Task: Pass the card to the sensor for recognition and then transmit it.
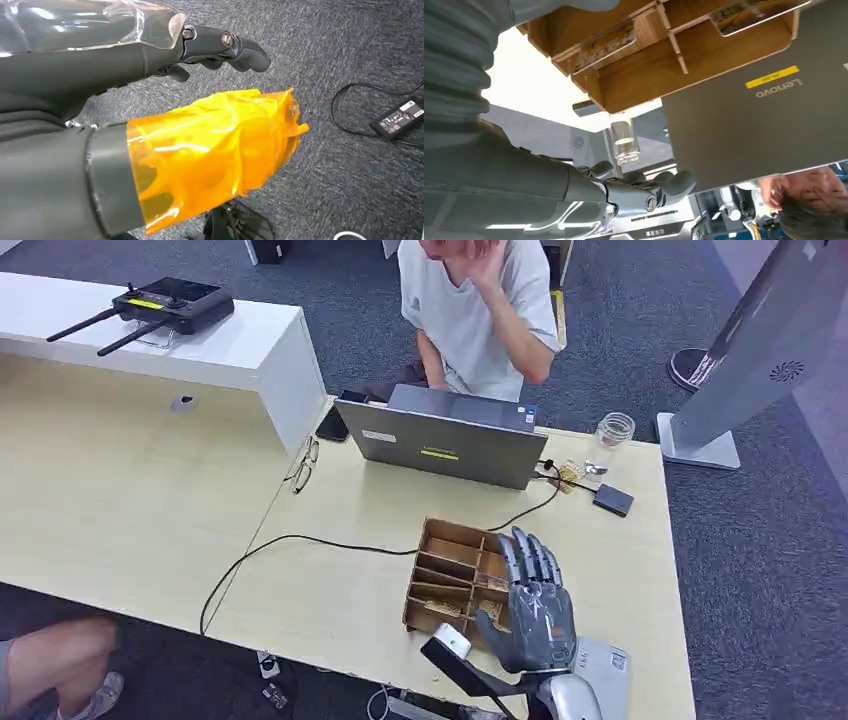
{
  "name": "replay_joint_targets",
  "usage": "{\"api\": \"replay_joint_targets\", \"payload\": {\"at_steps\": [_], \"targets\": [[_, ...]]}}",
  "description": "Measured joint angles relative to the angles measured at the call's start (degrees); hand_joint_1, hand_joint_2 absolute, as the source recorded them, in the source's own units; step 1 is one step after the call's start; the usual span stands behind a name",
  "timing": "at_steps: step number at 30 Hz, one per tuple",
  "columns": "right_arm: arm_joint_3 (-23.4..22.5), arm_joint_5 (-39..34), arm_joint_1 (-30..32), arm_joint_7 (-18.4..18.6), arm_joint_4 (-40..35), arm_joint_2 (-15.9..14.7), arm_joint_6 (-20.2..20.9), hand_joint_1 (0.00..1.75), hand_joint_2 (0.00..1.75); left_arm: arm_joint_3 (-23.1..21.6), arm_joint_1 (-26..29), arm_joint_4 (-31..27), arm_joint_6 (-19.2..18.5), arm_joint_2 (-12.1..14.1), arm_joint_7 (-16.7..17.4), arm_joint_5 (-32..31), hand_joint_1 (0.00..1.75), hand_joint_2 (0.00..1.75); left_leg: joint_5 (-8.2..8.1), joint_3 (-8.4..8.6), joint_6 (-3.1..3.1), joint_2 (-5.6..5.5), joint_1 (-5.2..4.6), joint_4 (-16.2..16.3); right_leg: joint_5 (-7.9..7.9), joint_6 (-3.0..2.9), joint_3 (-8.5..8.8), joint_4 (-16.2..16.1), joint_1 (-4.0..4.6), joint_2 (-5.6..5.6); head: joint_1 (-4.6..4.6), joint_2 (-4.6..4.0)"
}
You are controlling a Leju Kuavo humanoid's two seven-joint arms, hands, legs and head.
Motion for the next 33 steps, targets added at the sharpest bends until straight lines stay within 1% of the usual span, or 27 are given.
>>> {"api": "replay_joint_targets", "payload": {"at_steps": [5, 11, 14, 15, 17, 18, 19, 33], "targets": [[0.68, 0.17, -1.23, 0.11, 1.29, 0.35, 0.79, 0.21, 1.75, -0.44, -0.05, 0.0, 0.0, 0.04, 0.0, -0.15, 0.0, 0.0, 0.0, 0.01, 0.0, 0.01, 0.0, 0.0, 0.0, 0.0, 0.0, 0.0, 0.0, 0.01, 0.0, 0.0], [1.38, 0.39, -2.07, 1.9, 3.43, 0.37, 1.4, 0.56, 1.75, -0.64, -0.08, 0.0, 0.0, 0.07, -0.02, -0.31, 0.0, 0.0, 0.0, 0.0, 0.0, 0.0, 0.0, 0.0, 0.0, 0.0, 0.0, 0.0, 0.0, 0.0, 0.0, 0.0], [1.38, 0.42, -2.23, 2.47, 4.44, 0.37, 1.38, 0.54, 1.75, -0.66, -0.08, 0.0, 0.0, 0.07, -0.09, -0.33, 0.0, 0.0, 0.0, 0.0, 0.0, 0.0, 0.0, 0.0, 0.0, 0.0, 0.0, 0.0, 0.0, 0.0, 0.0, 0.0], [1.38, 0.44, -2.25, 2.6, 4.75, 0.37, 1.38, 0.56, 1.75, -0.68, -0.08, 0.0, 0.0, 0.07, -0.09, -0.33, 0.0, 0.0, 0.0, 0.0, 0.0, 0.0, 0.0, 0.0, 0.0, 0.0, 0.0, 0.0, 0.0, 0.0, 0.0, 0.0], [1.38, 0.57, -2.26, 2.91, 5.34, 0.37, 1.36, 0.52, 1.75, -0.68, -0.08, 0.02, 0.02, 0.09, -0.09, -0.33, 0.0, 0.0, 0.0, 0.0, 0.0, 0.0, 0.0, 0.0, 0.0, 0.0, 0.0, 0.0, 0.0, 0.0, 0.0, 0.0], [1.38, 0.57, -2.26, 3.06, 5.55, 0.37, 1.36, 0.54, 1.75, -0.68, -0.08, 0.02, 0.02, 0.09, -0.09, -0.33, 0.0, 0.0, 0.0, 0.0, 0.0, 0.0, 0.0, 0.0, 0.0, 0.0, 0.0, 0.0, 0.0, 0.0, 0.0, 0.0], [1.36, 0.59, -2.27, 3.08, 5.75, 0.37, 1.36, 0.51, 1.75, -0.68, -0.08, 0.02, 0.02, 0.09, -0.11, -0.33, 0.0, 0.0, 0.0, 0.0, 0.0, 0.0, 0.0, 0.0, 0.0, 0.0, 0.0, 0.0, 0.0, 0.0, 0.02, 0.0], [1.33, 1.11, -2.32, 3.26, 7.3, 0.37, 1.18, 0.52, 1.75, -0.79, -0.1, 0.09, 0.07, 0.13, -0.15, -0.33, 0.0, 0.0, 0.0, 0.0, 0.0, 0.0, 0.0, 0.0, 0.0, 0.0, 0.0, 0.0, 0.0, 0.0, 0.0, 0.0]]}}
